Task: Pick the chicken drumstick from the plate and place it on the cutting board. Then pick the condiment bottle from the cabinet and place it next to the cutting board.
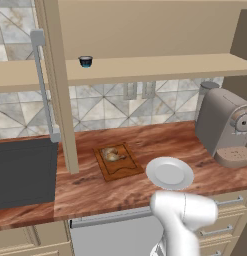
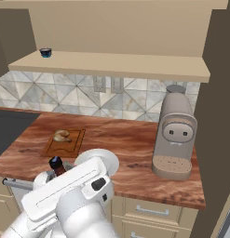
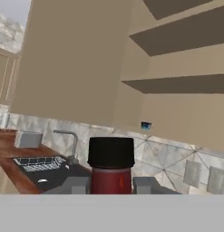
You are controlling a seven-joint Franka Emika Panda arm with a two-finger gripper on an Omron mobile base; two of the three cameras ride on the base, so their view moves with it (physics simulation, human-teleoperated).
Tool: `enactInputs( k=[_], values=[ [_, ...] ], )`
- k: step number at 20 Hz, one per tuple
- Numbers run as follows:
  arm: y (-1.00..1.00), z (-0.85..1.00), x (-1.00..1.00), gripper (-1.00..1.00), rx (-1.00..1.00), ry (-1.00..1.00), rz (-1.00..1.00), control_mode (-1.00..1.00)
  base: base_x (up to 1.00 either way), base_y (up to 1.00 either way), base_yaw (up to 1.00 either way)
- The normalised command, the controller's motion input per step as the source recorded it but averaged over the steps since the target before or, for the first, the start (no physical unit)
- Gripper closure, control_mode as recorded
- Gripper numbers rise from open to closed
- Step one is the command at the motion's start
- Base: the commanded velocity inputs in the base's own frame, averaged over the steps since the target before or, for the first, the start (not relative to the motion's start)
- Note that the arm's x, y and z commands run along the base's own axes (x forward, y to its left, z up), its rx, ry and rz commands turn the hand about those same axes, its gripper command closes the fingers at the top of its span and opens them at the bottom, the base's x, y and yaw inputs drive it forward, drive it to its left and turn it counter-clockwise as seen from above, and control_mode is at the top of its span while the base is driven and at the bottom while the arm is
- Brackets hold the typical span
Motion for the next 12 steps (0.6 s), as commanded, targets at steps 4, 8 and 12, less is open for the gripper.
enactInputs(
  k=[4, 8, 12],
  values=[
    [0.41, -0.53, 0.48, 1.0, 0.33, 0.0, -0.08, -1.0, 0.0, 0.0, 0.0],
    [0.41, -0.53, 0.4, 1.0, 0.32, -0.01, -0.06, -1.0, 0.0, 0.0, 0.0],
    [0.41, -0.53, 0.36, 1.0, 0.3, -0.03, -0.06, -1.0, 0.0, 0.0, 0.0]
  ],
)
